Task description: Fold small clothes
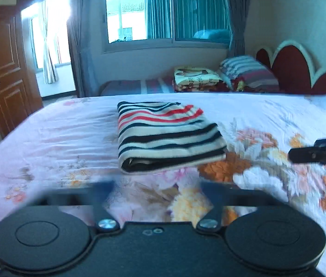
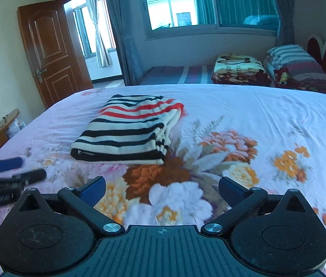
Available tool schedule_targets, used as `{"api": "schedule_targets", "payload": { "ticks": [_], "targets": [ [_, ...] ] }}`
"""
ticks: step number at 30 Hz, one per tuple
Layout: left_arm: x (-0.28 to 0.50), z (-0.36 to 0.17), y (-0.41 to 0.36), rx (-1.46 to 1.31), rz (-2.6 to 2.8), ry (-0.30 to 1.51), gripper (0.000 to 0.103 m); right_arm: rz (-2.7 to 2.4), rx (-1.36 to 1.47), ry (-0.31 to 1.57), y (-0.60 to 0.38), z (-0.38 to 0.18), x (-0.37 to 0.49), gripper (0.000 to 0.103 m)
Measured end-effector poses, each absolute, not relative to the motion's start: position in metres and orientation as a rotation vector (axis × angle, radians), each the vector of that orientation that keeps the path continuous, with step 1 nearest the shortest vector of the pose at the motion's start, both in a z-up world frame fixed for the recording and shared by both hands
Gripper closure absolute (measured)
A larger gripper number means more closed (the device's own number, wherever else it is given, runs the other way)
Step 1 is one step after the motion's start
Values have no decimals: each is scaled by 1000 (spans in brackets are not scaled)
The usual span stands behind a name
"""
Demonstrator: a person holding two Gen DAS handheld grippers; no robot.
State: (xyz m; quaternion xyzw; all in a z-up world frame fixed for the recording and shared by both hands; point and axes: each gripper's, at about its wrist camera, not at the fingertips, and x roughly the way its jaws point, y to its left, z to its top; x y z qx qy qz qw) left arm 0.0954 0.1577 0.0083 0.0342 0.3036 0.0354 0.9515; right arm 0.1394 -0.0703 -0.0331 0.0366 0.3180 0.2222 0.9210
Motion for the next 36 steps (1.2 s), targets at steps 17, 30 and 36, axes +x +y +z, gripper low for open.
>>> {"api": "schedule_targets", "payload": {
  "ticks": [17,30,36],
  "targets": [
    [-8,60,109,37,142,464,0,399,79,554,-104,20,13,0],
    [-47,72,88,64,115,415,0,395,72,509,-114,39,-29,0],
    [-55,72,87,63,115,412,0,391,67,504,-117,41,-34,0]
  ]
}}
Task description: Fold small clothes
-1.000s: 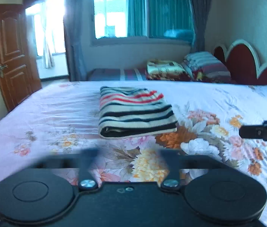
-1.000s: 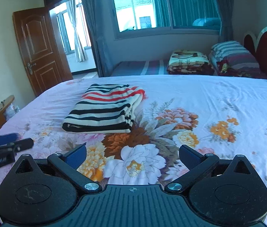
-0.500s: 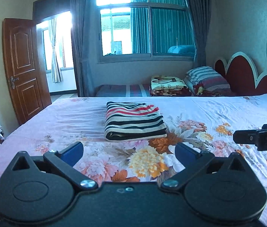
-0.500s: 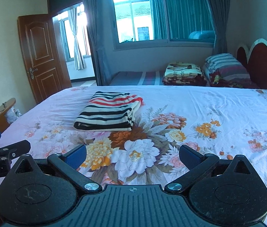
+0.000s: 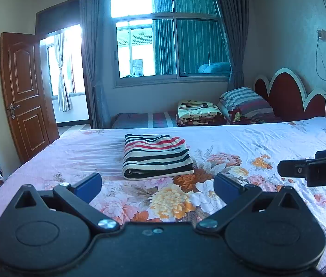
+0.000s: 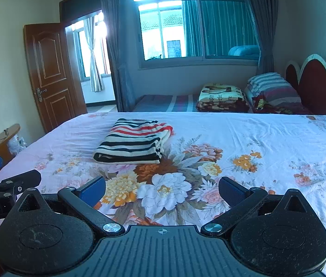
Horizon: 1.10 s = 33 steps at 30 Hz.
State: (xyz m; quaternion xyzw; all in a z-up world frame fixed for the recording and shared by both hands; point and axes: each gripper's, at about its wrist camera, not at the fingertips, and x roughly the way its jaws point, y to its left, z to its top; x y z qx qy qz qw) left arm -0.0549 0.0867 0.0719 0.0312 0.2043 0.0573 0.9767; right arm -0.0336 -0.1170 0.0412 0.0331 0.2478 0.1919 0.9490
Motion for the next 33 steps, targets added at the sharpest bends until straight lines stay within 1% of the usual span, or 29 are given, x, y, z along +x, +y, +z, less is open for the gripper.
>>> {"api": "schedule_targets", "payload": {
  "ticks": [33],
  "targets": [
    [-65,76,93,45,113,402,0,395,32,492,-116,43,-40,0]
  ]
}}
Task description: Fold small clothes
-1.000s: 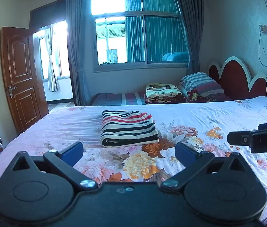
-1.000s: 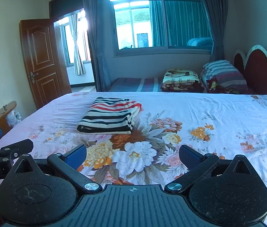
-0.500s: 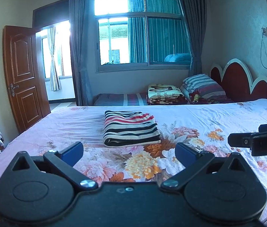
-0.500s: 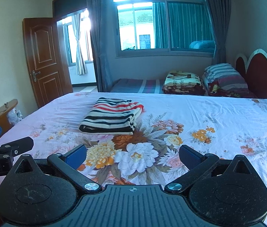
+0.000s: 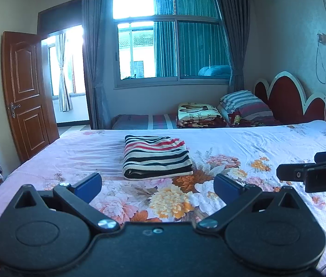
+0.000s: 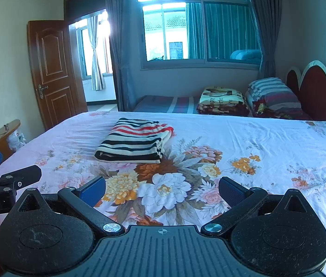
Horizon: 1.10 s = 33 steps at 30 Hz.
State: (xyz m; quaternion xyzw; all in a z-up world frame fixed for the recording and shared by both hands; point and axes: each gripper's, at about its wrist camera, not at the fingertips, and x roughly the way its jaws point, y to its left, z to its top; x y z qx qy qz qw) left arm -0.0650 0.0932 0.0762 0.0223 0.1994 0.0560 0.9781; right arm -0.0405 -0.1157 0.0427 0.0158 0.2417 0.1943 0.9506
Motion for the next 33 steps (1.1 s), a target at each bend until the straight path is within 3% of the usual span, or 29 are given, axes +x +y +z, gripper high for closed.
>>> {"api": "schedule_targets", "payload": {
  "ticks": [33],
  "targets": [
    [-62,78,103,35,95,387,0,404,20,489,-116,42,-32,0]
  ]
}}
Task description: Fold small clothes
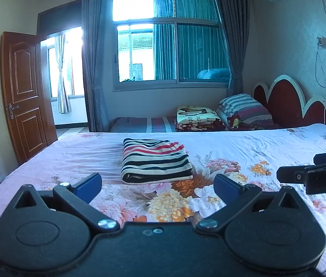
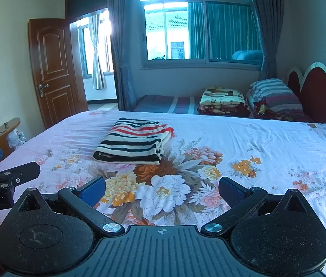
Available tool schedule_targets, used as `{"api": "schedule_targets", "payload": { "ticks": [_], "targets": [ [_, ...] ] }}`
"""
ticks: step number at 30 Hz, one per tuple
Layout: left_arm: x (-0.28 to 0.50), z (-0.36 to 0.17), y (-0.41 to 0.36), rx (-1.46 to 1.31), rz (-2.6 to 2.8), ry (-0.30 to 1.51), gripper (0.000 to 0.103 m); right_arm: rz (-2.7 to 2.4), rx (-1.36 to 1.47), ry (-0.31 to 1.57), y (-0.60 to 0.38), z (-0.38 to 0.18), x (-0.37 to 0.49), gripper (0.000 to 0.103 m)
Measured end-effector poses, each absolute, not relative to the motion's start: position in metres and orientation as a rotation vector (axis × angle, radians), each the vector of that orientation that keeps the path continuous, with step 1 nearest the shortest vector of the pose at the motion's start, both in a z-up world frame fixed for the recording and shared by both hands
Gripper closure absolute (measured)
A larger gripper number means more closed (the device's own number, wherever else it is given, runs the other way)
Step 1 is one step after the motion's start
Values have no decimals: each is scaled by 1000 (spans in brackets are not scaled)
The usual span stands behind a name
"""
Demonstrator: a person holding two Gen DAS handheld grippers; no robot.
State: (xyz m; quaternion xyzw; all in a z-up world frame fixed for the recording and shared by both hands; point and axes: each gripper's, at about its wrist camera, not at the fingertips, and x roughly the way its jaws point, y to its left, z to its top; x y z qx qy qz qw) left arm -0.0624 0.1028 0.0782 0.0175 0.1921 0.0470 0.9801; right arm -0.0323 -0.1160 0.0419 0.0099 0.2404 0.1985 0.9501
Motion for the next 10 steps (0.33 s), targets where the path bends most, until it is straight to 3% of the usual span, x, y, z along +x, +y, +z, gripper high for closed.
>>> {"api": "schedule_targets", "payload": {
  "ticks": [10],
  "targets": [
    [-62,77,105,50,69,381,0,424,14,487,-114,42,-29,0]
  ]
}}
